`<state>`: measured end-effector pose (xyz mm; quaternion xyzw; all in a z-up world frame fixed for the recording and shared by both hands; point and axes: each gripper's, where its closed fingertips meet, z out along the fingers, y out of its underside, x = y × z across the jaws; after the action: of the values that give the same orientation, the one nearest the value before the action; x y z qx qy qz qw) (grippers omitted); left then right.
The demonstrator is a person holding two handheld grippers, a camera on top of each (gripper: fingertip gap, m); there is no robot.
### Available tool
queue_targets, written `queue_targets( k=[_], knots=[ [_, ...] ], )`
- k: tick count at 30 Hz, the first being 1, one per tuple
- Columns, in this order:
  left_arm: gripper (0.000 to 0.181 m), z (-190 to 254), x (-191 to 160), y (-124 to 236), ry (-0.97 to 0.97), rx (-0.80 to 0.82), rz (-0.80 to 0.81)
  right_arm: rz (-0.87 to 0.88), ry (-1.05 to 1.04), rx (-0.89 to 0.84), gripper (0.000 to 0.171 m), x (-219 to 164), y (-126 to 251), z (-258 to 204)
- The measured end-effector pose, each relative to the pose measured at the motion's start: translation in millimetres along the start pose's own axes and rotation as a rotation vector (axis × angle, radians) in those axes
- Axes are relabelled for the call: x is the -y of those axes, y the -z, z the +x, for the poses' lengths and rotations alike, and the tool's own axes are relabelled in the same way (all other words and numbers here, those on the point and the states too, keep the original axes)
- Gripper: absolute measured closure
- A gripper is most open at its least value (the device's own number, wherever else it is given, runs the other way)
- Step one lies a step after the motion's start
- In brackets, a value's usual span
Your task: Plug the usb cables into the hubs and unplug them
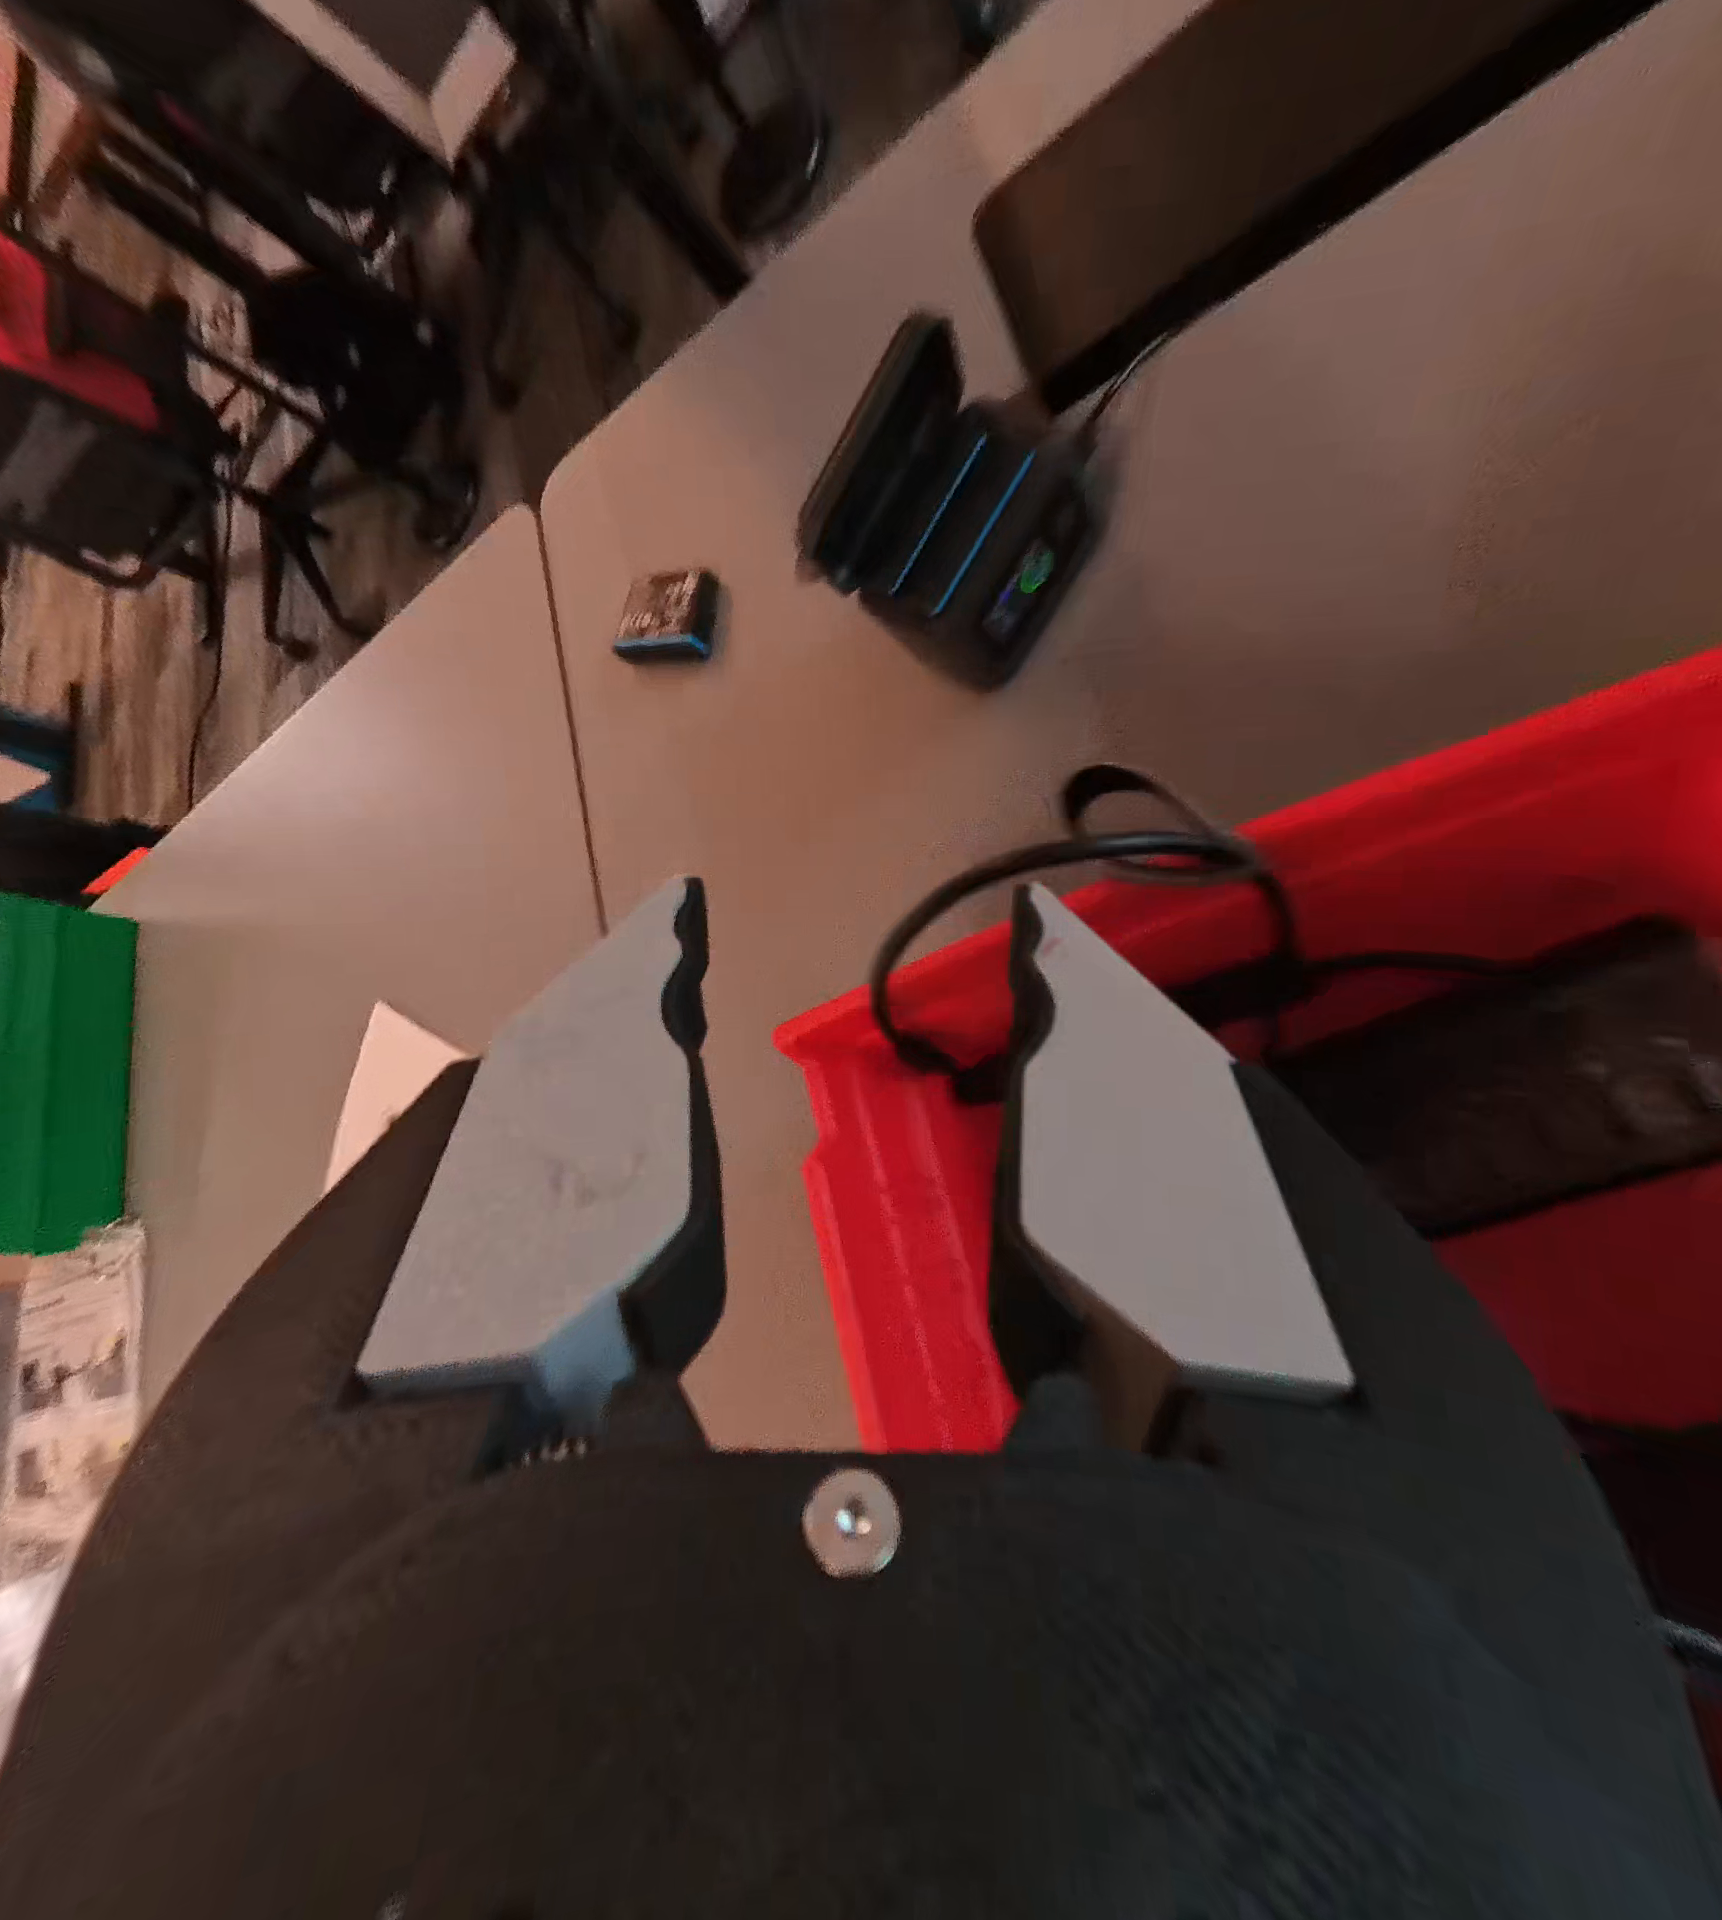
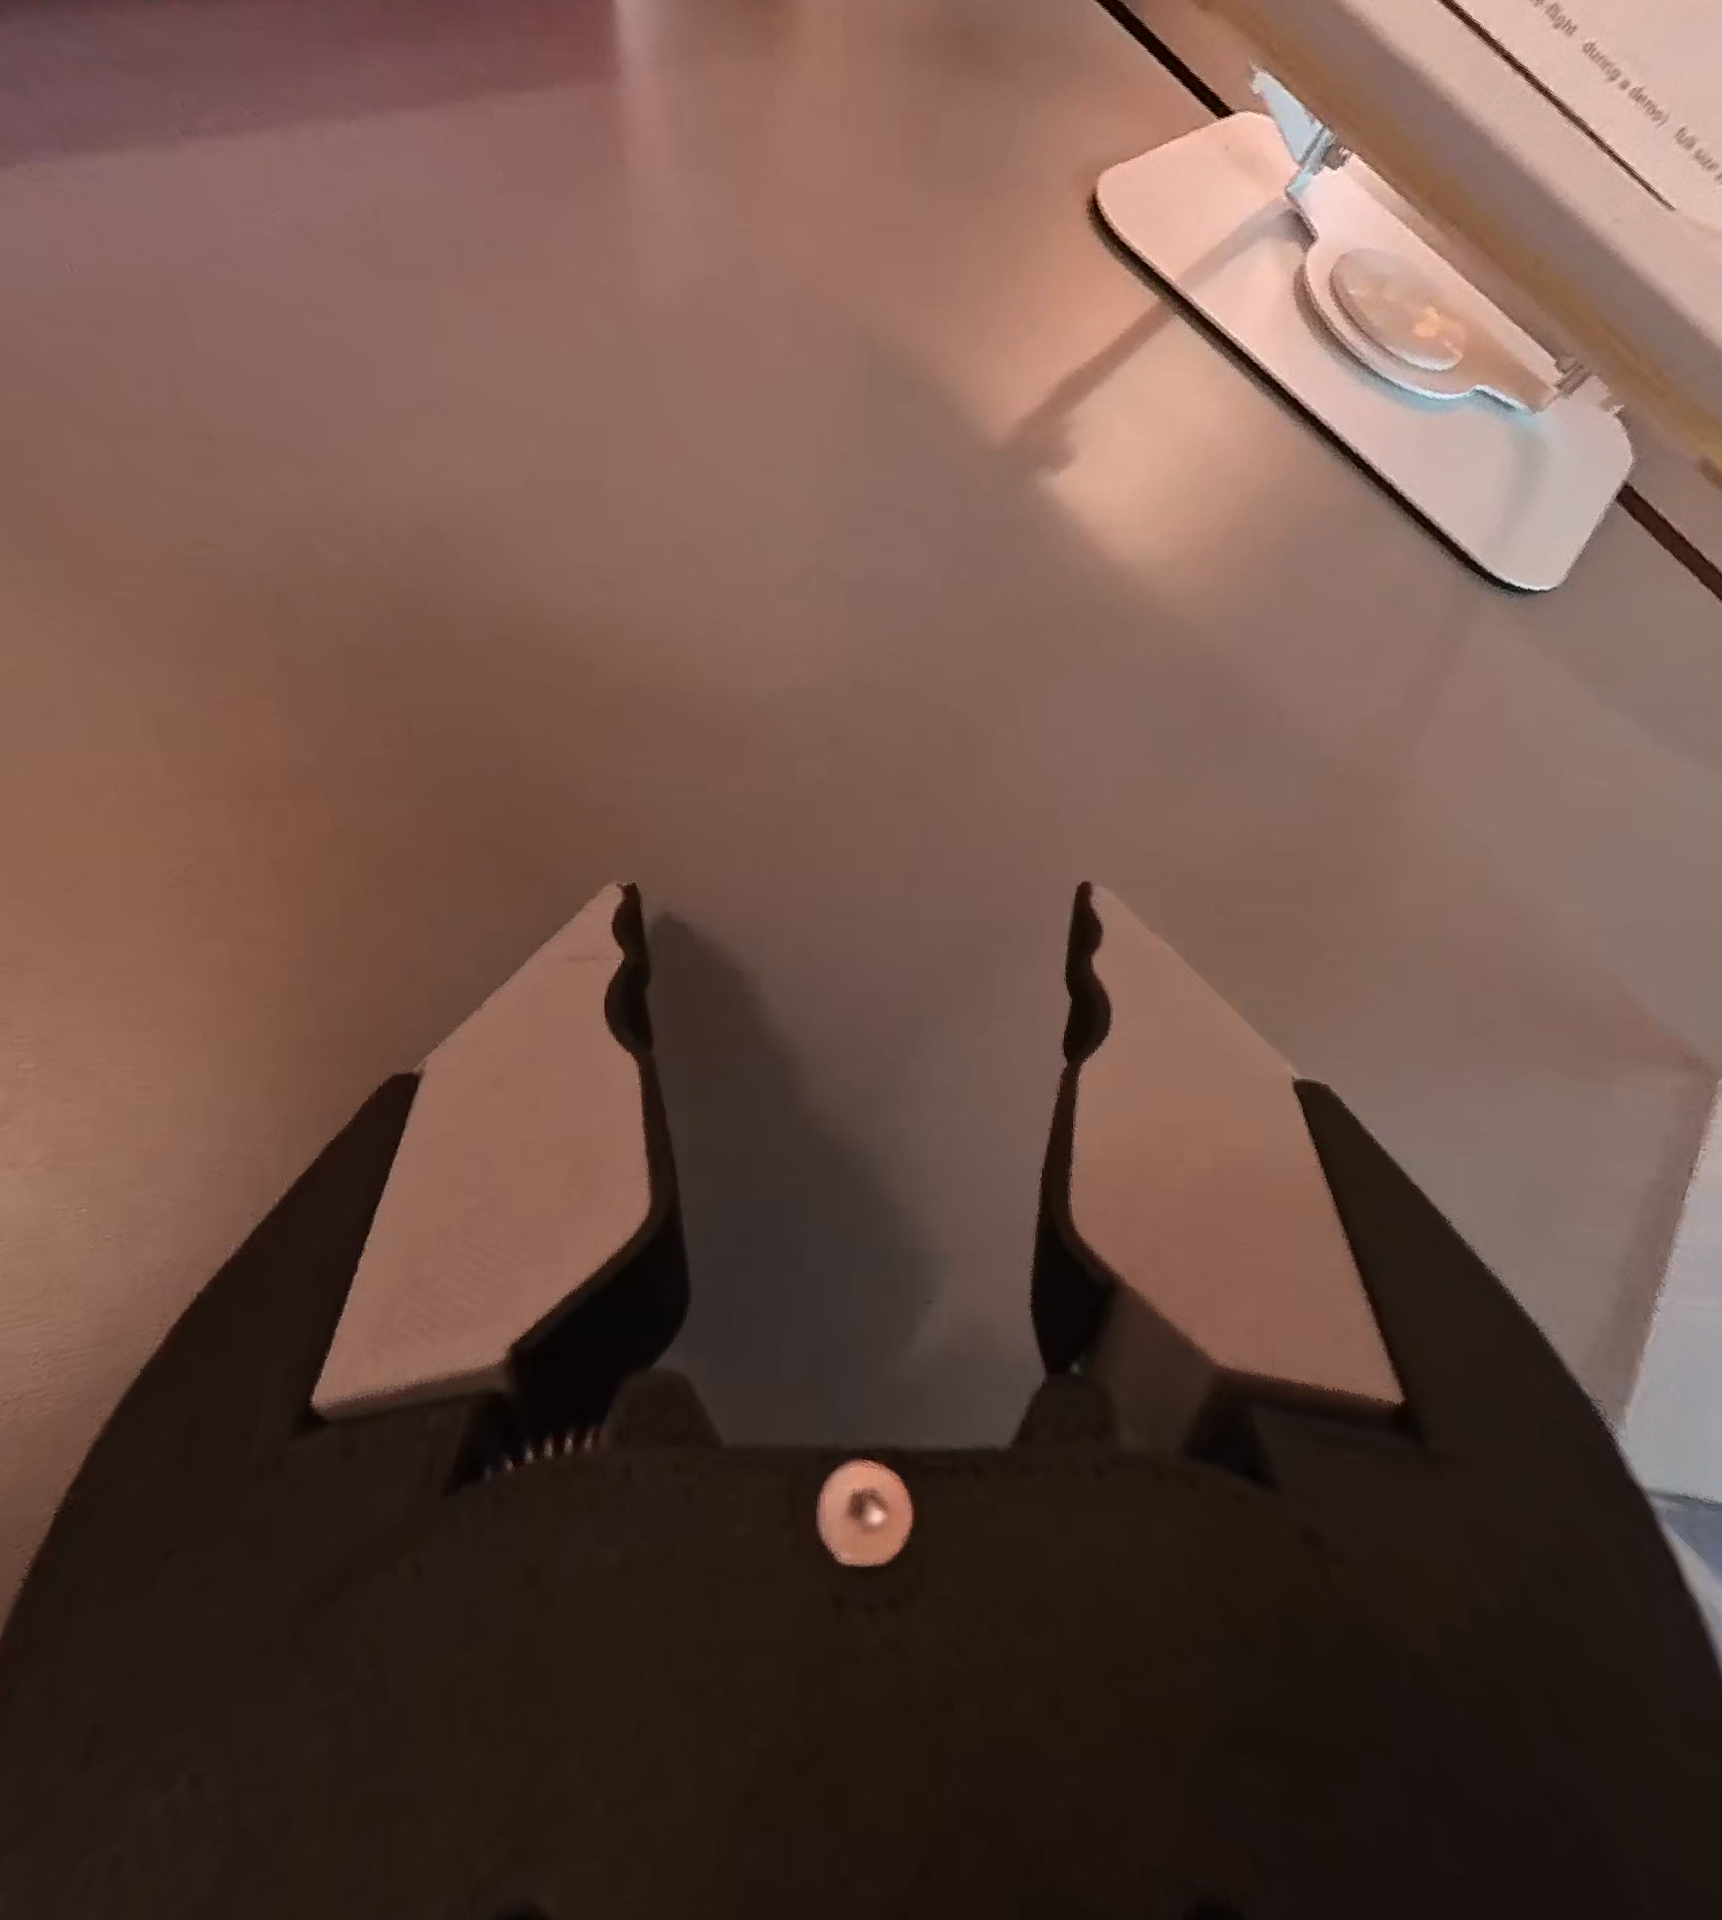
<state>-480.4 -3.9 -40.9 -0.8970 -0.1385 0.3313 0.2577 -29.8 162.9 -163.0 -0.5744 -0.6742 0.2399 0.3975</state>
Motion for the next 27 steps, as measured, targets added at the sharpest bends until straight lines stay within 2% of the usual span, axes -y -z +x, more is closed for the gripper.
queue_targets(
  k=[3,4,6,11,17,24,27],
  knots=[
    [0.131,-1,-9,-19,-0.083,-0.032,-0.087,0.024,-0.057,0.049,0.092,4,2,-3],
    [0.140,-1,-10,-23,-0.130,-0.024,-0.103,0.028,-0.072,0.060,0.092,4,2,-3],
    [0.174,-1,-8,-26,-0.200,0.006,-0.113,0.036,-0.085,0.071,0.092,5,3,-4],
    [0.180,-11,11,-2,-0.287,0.130,-0.062,0.064,-0.084,0.054,0.094,8,6,-2],
    [0.180,-51,62,102,-0.163,0.268,0.164,0.078,-0.077,0.027,0.094,9,8,1],
    [0.180,-78,124,261,0.040,0.338,0.457,0.097,-0.095,-0.004,0.095,10,12,6],
    [0.181,-76,147,321,0.053,0.343,0.539,0.114,-0.114,-0.007,0.095,11,14,8]
  ],
)
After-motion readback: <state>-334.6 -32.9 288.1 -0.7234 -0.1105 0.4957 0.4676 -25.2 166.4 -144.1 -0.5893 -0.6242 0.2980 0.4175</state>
